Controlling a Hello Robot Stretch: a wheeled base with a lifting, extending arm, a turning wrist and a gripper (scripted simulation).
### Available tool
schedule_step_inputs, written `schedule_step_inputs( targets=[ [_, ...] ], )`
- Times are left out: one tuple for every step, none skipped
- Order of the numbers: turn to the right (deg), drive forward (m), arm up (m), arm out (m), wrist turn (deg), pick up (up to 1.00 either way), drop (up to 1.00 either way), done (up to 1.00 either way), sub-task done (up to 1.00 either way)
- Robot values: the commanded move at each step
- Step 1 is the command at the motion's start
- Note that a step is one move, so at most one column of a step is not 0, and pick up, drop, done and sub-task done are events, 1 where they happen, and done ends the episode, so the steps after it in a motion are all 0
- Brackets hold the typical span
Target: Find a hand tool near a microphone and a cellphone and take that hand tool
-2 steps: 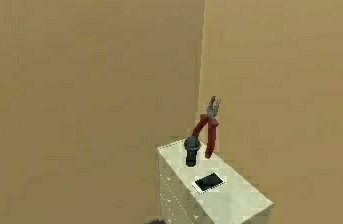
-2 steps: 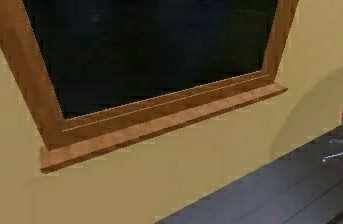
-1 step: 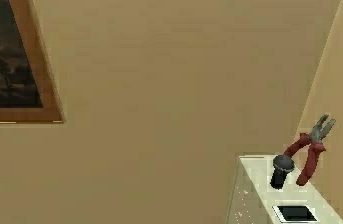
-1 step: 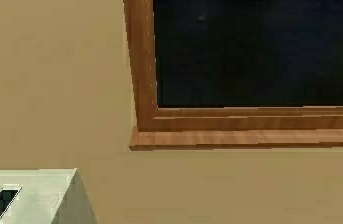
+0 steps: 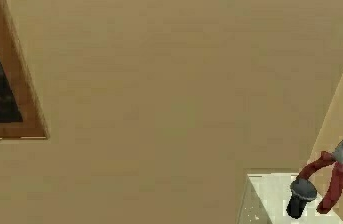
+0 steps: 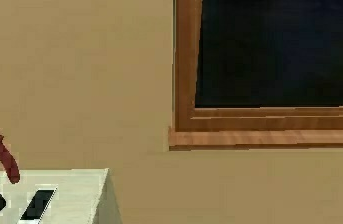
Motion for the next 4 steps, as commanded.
schedule_step_inputs(
  targets=[
    [-42.0, 0.00, 0.00, 0.00, 0.0, 0.00, 0.00, 0.00, 0.00],
    [45.0, 0.00, 0.00, 0.00, 0.0, 0.00, 0.00, 0.00, 0.00],
    [6.0, 0.00, 0.00, 0.00, 0.0, 0.00, 0.00, 0.00, 0.00],
    [0.0, 0.45, 0.00, 0.00, 0.0, 0.00, 0.00, 0.00, 0.00]
  ],
)
